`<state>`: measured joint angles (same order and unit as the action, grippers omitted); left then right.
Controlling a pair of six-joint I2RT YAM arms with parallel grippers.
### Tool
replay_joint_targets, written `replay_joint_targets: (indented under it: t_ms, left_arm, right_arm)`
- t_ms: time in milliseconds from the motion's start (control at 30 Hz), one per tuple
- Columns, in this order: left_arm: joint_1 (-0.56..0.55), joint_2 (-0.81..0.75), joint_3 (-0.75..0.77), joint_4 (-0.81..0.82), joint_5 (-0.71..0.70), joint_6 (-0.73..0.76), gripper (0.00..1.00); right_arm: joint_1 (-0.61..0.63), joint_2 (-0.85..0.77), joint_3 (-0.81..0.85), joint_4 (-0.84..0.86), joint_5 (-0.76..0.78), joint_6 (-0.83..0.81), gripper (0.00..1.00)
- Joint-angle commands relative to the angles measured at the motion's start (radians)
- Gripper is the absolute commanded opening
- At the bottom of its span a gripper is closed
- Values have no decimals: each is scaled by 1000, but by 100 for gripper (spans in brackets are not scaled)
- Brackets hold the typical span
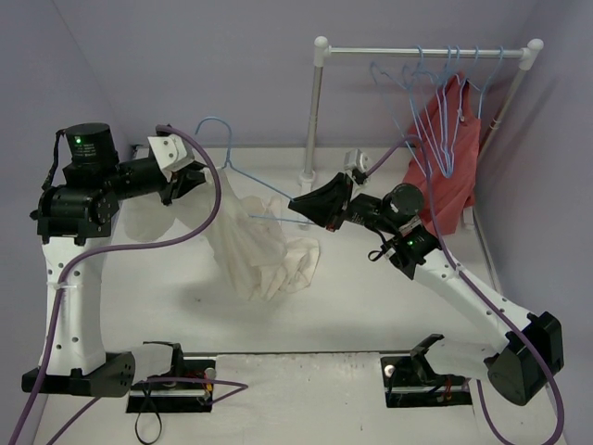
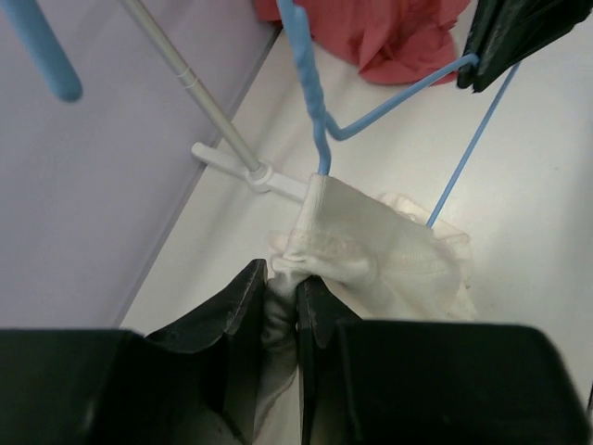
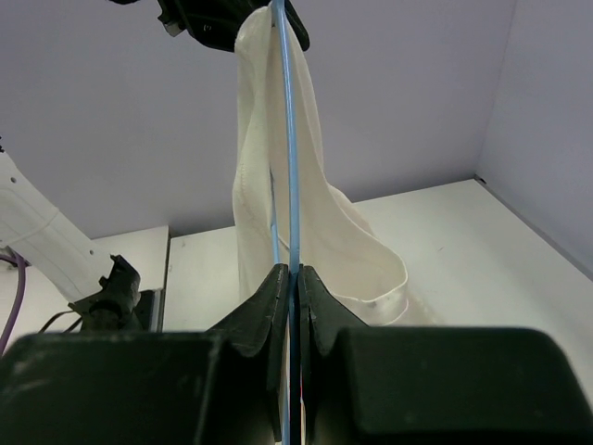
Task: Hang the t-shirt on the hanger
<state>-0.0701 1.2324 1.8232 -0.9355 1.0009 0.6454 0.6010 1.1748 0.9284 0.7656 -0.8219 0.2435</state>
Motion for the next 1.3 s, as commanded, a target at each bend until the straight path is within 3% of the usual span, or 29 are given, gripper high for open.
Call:
replay_joint_targets:
  t_ms: [0, 433, 600, 767, 800, 867, 933, 1133, 1267]
  left_arm:
    - [-26, -2, 8, 26, 210, -75, 0]
    - [-86, -4, -64, 24, 222, -61, 0]
    - [-86, -52, -130, 34, 127, -31, 0]
    - [-88, -134, -284, 195, -4, -90, 0]
    - [-88, -143, -303, 220, -19, -102, 0]
    - [-90, -145, -317, 257, -47, -127, 0]
    - [-116, -127, -301, 287, -104, -152, 0]
    - [-326, 14, -128, 325, -421, -185, 0]
    - [-434, 126, 48, 323, -528, -210, 0]
  right_arm:
    - [10, -6, 74, 148, 18, 8, 0]
    - [11, 24, 79, 112, 28, -7, 0]
    - [9, 12, 49, -12, 92, -70, 3]
    - [-8, -27, -11, -119, 188, -101, 32]
    - [-14, -35, -13, -138, 202, -102, 33]
    - [-32, -61, -36, -185, 238, -103, 52]
    - [-69, -103, -50, -240, 278, -97, 60]
    - [-183, -252, -99, -353, 442, -47, 69]
    - [-194, -304, -108, -420, 505, -57, 69]
